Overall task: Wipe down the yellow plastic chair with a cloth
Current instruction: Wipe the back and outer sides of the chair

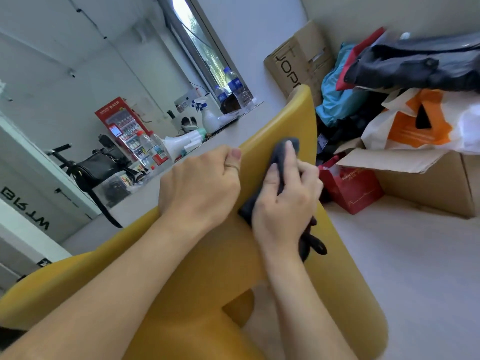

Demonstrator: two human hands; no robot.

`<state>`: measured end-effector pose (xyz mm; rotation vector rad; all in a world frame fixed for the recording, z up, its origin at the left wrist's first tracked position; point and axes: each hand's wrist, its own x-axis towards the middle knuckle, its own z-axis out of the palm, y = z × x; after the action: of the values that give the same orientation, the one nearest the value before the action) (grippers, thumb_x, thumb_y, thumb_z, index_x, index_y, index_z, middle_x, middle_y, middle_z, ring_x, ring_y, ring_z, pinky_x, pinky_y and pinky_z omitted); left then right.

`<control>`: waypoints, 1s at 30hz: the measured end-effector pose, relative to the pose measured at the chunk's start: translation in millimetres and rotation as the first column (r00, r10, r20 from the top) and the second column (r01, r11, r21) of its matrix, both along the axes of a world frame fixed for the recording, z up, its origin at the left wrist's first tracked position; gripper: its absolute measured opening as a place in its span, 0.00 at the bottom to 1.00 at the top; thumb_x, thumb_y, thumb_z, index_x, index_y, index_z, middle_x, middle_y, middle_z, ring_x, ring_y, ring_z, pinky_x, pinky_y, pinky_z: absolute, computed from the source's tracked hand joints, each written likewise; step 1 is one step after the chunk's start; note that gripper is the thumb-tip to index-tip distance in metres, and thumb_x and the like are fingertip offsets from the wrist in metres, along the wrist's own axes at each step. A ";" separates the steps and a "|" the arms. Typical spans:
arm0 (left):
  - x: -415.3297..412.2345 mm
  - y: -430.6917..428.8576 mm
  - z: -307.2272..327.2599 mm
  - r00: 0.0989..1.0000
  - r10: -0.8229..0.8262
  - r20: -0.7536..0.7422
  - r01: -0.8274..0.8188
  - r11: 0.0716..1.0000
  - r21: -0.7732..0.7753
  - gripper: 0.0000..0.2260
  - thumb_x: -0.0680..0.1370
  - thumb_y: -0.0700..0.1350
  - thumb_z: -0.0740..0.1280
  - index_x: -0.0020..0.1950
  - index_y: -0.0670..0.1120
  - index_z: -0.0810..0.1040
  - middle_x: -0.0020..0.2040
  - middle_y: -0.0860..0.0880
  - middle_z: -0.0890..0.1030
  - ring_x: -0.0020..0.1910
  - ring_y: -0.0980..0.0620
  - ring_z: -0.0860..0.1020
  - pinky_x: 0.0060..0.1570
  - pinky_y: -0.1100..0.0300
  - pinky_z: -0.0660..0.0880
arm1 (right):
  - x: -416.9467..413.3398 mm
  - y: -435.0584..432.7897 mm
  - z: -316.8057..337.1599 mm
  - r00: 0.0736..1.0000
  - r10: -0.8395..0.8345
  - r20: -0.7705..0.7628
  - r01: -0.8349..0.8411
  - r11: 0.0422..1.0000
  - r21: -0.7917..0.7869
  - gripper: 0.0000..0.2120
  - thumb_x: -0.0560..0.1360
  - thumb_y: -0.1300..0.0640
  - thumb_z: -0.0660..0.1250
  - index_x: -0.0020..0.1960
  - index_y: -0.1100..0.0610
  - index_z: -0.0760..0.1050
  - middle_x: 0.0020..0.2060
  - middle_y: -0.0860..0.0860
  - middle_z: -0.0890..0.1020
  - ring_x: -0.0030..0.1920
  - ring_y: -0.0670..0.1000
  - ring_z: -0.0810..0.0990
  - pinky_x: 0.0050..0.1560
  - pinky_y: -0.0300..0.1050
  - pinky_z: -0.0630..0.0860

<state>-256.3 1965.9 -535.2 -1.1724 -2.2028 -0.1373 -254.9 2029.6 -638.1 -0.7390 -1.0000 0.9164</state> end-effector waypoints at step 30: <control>-12.8 -32.2 31.6 0.849 -0.304 0.433 0.370 0.926 -0.075 0.13 0.82 0.42 0.57 0.62 0.50 0.78 0.55 0.51 0.81 0.51 0.55 0.75 0.49 0.60 0.70 | 7.5 -32.7 -10.8 0.998 0.033 0.046 -0.042 0.973 0.227 0.19 0.78 0.58 0.62 0.69 0.54 0.72 0.55 0.55 0.76 0.57 0.52 0.74 0.58 0.38 0.66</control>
<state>-269.1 1933.7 -503.6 -1.7545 -2.3732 -0.4017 -247.3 1996.9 -648.9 -0.5487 -1.1384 0.8046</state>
